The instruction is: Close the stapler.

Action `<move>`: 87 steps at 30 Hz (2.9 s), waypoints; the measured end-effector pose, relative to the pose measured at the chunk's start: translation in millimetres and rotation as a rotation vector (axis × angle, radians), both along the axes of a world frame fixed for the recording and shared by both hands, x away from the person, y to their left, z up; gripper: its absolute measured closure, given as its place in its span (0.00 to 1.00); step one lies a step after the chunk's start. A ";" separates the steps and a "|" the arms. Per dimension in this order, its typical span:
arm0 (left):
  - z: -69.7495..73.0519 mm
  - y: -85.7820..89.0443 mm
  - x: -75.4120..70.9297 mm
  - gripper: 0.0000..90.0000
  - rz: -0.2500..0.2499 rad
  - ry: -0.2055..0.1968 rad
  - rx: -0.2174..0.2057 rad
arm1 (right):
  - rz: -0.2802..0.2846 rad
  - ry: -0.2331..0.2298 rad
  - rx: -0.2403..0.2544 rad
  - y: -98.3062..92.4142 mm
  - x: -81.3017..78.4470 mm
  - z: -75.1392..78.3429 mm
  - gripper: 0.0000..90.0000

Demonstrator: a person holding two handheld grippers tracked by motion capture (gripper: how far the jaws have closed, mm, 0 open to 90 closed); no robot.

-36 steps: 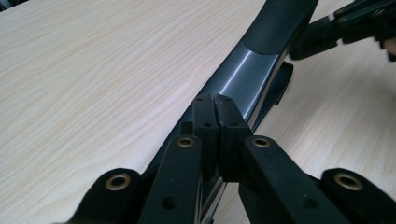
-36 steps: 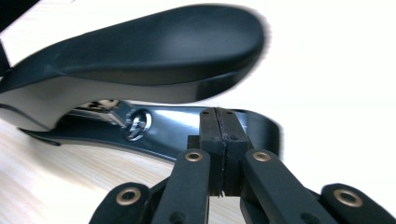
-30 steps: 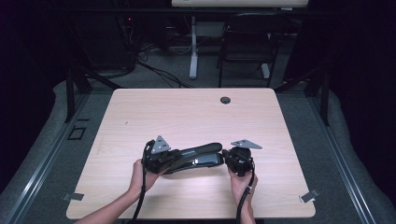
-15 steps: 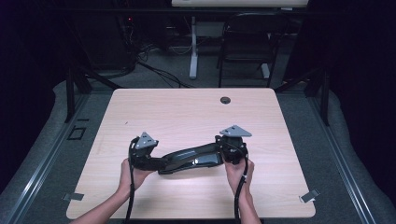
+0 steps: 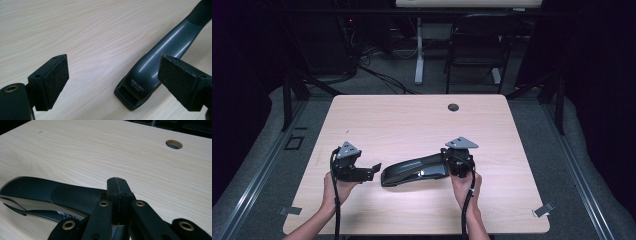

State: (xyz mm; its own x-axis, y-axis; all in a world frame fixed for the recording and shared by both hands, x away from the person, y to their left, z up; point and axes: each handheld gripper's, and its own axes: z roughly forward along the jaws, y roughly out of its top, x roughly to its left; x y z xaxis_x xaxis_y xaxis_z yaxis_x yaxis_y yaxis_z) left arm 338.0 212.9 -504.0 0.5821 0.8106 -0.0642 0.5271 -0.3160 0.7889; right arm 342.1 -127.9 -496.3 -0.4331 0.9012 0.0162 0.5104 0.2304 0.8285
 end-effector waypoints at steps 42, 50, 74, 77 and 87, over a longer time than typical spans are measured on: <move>-2.8 8.5 10.8 0.02 0.024 0.015 0.023 | 0.039 0.000 0.076 -12.7 0.5 12.4 0.98; -5.3 9.0 13.8 0.01 0.017 0.047 0.030 | 0.048 0.072 0.009 -20.0 16.4 29.9 0.74; -8.9 12.9 19.3 0.00 -0.005 0.108 0.047 | 0.096 0.293 -0.070 -112.1 0.6 51.2 0.17; -9.8 14.5 20.1 0.00 -0.007 0.119 0.050 | 0.100 0.297 -0.079 -117.9 -7.9 46.4 0.16; -19.5 20.1 25.3 0.00 -0.014 0.159 0.098 | 0.062 0.358 -0.117 -146.6 -30.9 5.9 0.07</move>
